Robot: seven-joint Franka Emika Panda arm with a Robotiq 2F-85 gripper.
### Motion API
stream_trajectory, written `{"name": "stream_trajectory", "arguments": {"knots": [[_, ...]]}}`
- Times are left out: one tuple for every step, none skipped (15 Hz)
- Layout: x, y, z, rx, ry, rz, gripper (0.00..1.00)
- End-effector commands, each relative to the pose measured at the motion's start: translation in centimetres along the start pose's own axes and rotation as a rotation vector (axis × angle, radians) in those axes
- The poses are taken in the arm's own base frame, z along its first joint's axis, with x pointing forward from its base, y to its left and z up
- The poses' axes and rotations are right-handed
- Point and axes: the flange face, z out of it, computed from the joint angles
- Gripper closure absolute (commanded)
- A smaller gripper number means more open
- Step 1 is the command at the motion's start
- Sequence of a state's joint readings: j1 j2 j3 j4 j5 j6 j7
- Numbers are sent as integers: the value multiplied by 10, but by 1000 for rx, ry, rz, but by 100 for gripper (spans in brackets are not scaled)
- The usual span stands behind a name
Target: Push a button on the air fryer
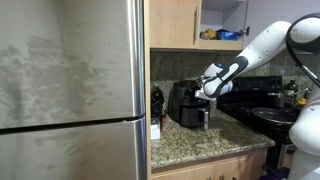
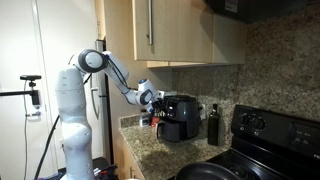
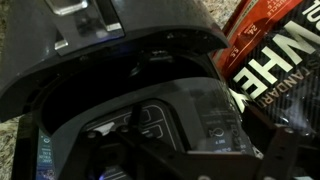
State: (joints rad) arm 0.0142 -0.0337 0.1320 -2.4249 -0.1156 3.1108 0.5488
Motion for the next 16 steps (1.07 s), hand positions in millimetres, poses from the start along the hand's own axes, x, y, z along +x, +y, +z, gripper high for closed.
{"name": "stream_trajectory", "arguments": {"knots": [[8,0,15,19,28,19,0],[8,0,13,28,41,23,0],[9,2,13,25,40,34,0],[10,6,14,21,44,42,0],[11,9,15,15,44,54,0],[11,11,16,12,43,62,0],[12,12,19,5,37,71,0],[12,13,21,0,31,83,0],[12,14,22,-3,30,91,0],[13,16,22,-6,31,97,0],[13,15,23,-7,28,110,0],[14,14,22,-3,35,114,0],[15,14,20,5,47,117,0],[13,11,19,5,41,122,0],[10,8,18,12,39,125,0],[-7,-8,16,12,-19,130,0]]}}
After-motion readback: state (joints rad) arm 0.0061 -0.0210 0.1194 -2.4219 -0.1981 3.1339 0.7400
